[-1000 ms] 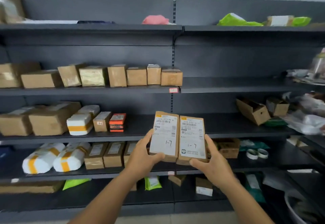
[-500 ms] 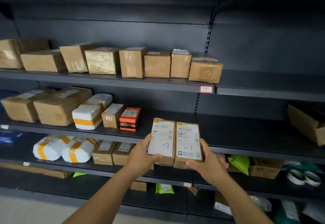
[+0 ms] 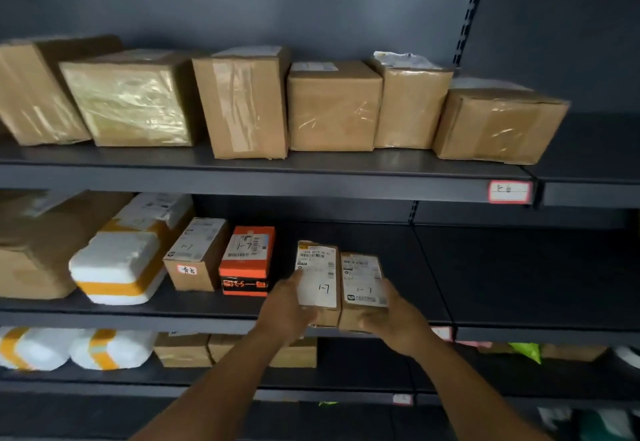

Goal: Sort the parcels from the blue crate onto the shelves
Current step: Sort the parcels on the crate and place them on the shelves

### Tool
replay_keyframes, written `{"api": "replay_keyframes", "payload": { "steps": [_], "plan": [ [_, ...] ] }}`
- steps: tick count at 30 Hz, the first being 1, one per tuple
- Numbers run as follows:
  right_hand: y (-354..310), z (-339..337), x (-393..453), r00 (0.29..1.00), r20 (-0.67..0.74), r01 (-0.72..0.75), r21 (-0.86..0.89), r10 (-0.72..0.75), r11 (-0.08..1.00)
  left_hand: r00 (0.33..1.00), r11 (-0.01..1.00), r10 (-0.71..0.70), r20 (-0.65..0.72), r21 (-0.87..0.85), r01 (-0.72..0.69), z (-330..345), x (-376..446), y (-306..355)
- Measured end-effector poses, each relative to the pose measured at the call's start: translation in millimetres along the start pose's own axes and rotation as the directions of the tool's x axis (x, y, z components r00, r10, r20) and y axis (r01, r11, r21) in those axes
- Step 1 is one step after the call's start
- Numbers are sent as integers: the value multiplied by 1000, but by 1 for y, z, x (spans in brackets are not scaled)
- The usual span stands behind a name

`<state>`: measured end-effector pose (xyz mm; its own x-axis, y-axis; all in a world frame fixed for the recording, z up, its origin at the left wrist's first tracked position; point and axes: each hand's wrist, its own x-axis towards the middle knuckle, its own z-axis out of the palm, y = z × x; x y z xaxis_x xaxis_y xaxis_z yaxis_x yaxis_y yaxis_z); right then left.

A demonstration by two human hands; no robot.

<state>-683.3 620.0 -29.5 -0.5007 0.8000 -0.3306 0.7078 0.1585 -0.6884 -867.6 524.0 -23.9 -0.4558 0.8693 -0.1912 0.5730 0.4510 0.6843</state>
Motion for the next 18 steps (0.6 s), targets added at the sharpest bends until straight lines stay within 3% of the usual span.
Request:
{"api": "replay_keyframes", "payload": {
  "steps": [4,8,18],
  "plan": [
    [-5,13,40,999,-24,-24,-124,21,992,999,975,17,35,221,-24,4,43,-11],
    [-14,21,63,998,-65,-31,-245,15,969,997,858,69,36,508,-78,11,67,-9],
    [-7,17,46,994,-103,-18,-455,-33,890,981,699,176,80,691,-182,19,50,4]
  ]
}}
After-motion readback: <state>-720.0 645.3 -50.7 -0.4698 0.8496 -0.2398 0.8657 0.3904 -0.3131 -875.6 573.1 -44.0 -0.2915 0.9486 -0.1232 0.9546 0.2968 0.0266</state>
